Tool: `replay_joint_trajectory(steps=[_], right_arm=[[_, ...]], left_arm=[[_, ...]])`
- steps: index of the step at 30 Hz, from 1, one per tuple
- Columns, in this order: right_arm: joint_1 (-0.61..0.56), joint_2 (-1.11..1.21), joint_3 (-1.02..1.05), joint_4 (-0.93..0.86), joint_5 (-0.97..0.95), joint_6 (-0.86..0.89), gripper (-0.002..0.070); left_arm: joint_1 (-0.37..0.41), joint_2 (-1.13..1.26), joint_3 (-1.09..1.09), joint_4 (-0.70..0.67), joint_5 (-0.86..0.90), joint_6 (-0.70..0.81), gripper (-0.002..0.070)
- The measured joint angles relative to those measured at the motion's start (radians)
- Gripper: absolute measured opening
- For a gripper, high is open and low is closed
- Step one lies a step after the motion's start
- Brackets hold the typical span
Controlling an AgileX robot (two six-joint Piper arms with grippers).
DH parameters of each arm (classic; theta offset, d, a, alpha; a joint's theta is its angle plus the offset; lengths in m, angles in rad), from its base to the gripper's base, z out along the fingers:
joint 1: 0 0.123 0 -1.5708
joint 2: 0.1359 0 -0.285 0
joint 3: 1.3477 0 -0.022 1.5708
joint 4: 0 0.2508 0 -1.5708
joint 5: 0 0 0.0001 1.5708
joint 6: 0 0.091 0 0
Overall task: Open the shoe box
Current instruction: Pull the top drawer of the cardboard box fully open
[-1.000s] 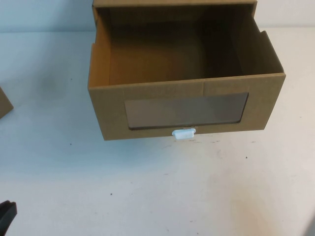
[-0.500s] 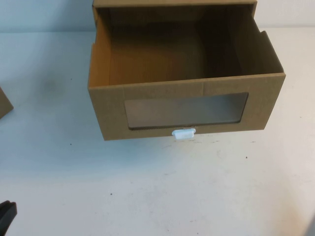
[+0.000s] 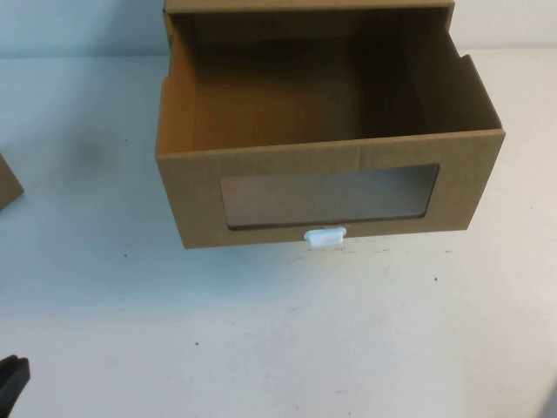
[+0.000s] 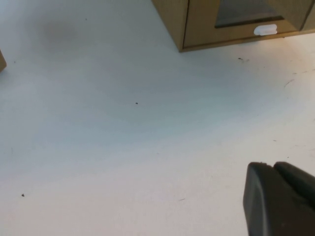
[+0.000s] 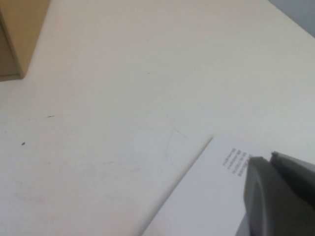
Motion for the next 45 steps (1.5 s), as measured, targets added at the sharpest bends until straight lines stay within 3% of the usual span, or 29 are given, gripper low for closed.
replay_joint_trajectory(steps=[18,24,26,33,39,45], right_arm=[[0.0,-0.001,0.0,0.02,0.002,-0.002,-0.0018],[0.0,-0.001,0.0,0.022,0.002,-0.002,-0.0018],[0.0,-0.001,0.0,0.022,0.002,-0.002,-0.0018],[0.0,-0.001,0.0,0.022,0.002,-0.002,-0.0018],[0.0,-0.002,0.0,0.022,0.002,-0.002,-0.0018],[0.0,-0.004,0.0,0.024,0.002,-0.002,-0.0018]], left_arm=[[0.0,0.0,0.0,0.0,0.004,0.0,-0.0007],[0.0,-0.007,0.014,0.072,-0.038,-0.002,-0.0007],[0.0,-0.03,0.048,0.115,-0.086,-0.035,-0.0007],[0.01,-0.169,0.28,0.355,-0.356,-0.364,-0.0007],[0.081,-0.25,0.329,0.311,-0.277,-0.396,-0.0007],[0.13,-0.25,0.329,0.252,-0.241,-0.265,-0.0007]])
